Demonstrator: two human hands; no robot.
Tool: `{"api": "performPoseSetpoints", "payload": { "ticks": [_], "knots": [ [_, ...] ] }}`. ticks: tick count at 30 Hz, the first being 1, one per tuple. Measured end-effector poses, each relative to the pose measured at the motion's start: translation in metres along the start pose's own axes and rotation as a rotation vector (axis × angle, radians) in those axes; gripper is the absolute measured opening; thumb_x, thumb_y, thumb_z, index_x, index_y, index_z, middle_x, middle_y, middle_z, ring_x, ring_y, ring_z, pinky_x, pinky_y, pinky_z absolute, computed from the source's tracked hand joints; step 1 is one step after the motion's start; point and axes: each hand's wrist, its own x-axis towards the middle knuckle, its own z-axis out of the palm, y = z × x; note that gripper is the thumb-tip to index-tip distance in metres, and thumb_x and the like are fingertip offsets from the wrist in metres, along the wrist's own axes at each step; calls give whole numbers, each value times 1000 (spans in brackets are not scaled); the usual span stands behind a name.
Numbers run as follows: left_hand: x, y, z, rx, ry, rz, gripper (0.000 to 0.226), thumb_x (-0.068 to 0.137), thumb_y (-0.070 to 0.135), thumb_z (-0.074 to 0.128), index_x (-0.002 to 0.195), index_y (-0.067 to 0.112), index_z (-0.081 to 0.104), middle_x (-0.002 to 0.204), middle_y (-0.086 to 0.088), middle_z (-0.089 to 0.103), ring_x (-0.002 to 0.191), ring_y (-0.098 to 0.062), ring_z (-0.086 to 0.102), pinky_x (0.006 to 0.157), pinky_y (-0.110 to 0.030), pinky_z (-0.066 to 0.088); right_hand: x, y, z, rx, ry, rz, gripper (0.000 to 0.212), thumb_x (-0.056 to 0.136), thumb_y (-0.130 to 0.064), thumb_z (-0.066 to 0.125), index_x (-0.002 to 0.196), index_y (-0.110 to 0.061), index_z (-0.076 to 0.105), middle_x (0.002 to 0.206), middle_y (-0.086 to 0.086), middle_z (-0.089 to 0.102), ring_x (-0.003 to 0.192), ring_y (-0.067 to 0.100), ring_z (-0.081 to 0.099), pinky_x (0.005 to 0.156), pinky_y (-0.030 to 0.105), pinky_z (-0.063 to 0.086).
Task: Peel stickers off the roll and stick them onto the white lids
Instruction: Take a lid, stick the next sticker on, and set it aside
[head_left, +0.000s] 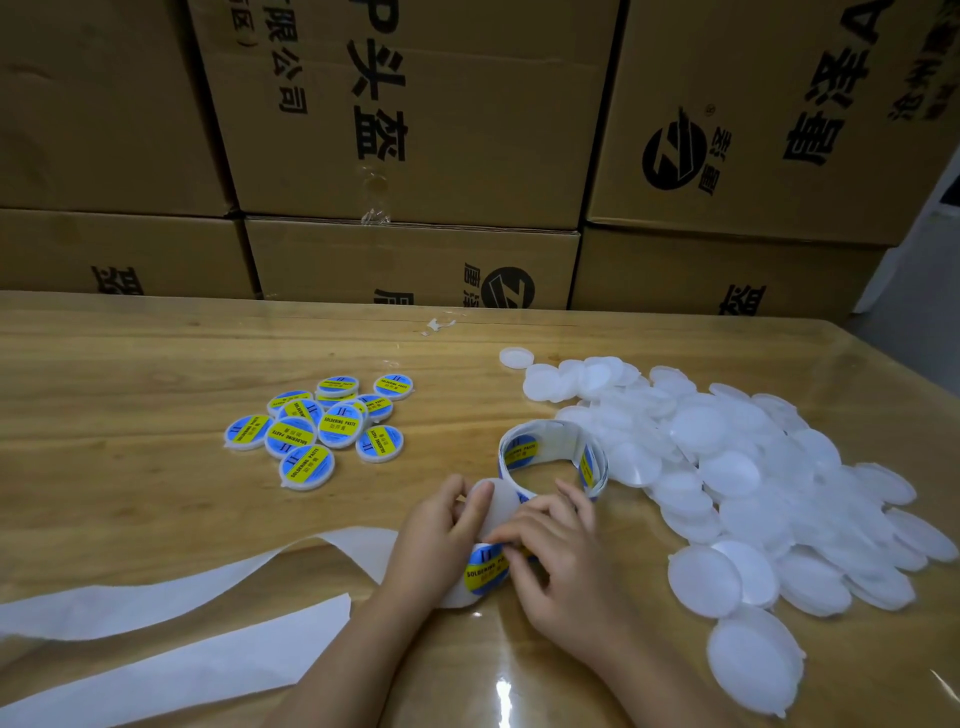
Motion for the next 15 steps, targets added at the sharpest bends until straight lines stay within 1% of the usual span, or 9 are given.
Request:
{"api": "performPoseSetpoints", "payload": {
  "ticks": [2,4,6,7,10,13,15],
  "knots": [
    [-1,1,-1,-49,-25,-8,32,94,33,54,67,19,46,44,9,42,46,-6,35,49,-23,30,0,-1,1,19,16,-12,20,77,-4,66,88,-21,69,82,-15,62,87,6,53,106,43,25],
    [-2,3,-2,-131,-71,-28,29,93,32,55,69,15,51,49,6,49,50,-8,42,52,-22,35,1,-1,1,28,45,-19,22,75,-2,68,89,-19,69,83,-17,63,86,6,53,105,44,26],
    [-2,4,-4,-211,-108,-54,28,93,31,55,71,15,53,52,5,56,54,-8,49,56,-21,40,1,-1,1,-1,76,-48,19,76,-5,68,89,-19,70,83,-17,63,84,6,54,103,43,28],
    [-1,4,-4,-249,-119,-62,27,93,30,55,71,15,53,53,6,56,55,-7,50,57,-20,41,1,-1,1,-32,88,-71,15,79,-9,66,89,-20,70,83,-17,63,84,7,54,102,42,30],
    [-1,6,-5,-347,-155,-67,27,90,31,56,70,15,50,51,11,51,53,-2,46,55,-16,39,1,-2,1,-117,98,-135,13,83,-19,62,92,-25,70,86,-18,66,85,9,52,95,36,32],
    [-2,8,-3,-419,-230,-75,29,82,38,56,71,12,49,54,12,48,54,-1,44,54,-13,38,0,-3,0,-150,85,-165,18,85,-20,61,100,-29,63,90,-20,66,83,10,46,84,31,32],
    [-2,9,-2,-408,-241,-70,30,80,40,56,70,13,47,55,11,43,55,-2,39,54,-13,36,0,-3,-1,-120,60,-180,18,87,-19,58,102,-28,60,92,-20,65,79,11,44,79,28,33]
  ]
}}
